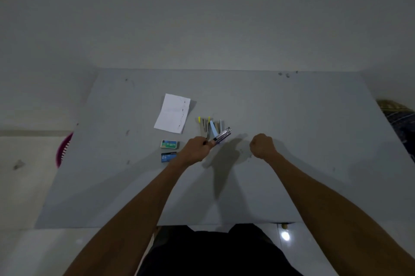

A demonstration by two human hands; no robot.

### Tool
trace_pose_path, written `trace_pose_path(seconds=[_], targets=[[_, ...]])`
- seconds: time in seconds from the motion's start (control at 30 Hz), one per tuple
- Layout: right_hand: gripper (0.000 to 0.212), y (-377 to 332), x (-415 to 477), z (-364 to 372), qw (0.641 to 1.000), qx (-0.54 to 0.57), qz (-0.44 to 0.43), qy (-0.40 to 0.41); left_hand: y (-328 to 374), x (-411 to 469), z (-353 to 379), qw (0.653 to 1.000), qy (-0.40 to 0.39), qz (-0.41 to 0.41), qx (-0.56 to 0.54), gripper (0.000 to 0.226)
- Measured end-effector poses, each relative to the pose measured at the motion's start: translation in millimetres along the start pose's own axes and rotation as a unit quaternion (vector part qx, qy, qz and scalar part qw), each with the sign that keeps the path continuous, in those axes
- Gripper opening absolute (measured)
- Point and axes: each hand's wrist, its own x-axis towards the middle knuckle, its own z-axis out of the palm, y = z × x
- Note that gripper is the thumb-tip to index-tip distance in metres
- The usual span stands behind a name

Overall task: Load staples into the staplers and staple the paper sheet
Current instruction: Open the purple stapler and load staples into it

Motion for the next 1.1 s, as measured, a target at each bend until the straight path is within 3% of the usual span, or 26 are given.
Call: trace_pose_path(seconds=[0.13,0.27,0.37,0.5,0.57,0.7,0.93,1.1], targets=[[0.025,5,-8,11,0.989,-0.119,-0.082,0.015,-11,-6,7,0.999,0.022,0.019,0.041,0.022],[0.021,3,-14,13,0.986,-0.136,-0.094,0.023,-19,-8,13,0.996,0.055,0.033,0.064,0.019],[0.019,0,-19,14,0.98,-0.135,-0.126,0.076,-24,-10,18,0.993,0.073,0.048,0.082,0.019],[0.053,-19,-25,17,0.937,-0.171,-0.287,0.104,-31,-11,26,0.99,0.092,0.068,0.087,0.02],[0.05,-28,-24,23,0.916,-0.2,-0.342,0.063,-35,-12,30,0.991,0.097,0.066,0.069,0.019],[0.027,-35,-19,33,0.913,-0.231,-0.336,0.025,-46,-13,42,0.992,0.1,0.053,0.053,0.02],[0.025,-38,-15,45,0.911,-0.247,-0.328,0.035,-64,-8,59,0.983,0.155,0.036,0.096,0.025],[0.024,-38,-15,49,0.914,-0.244,-0.321,0.04,-67,-6,58,0.98,0.148,0.028,0.127,0.031]])
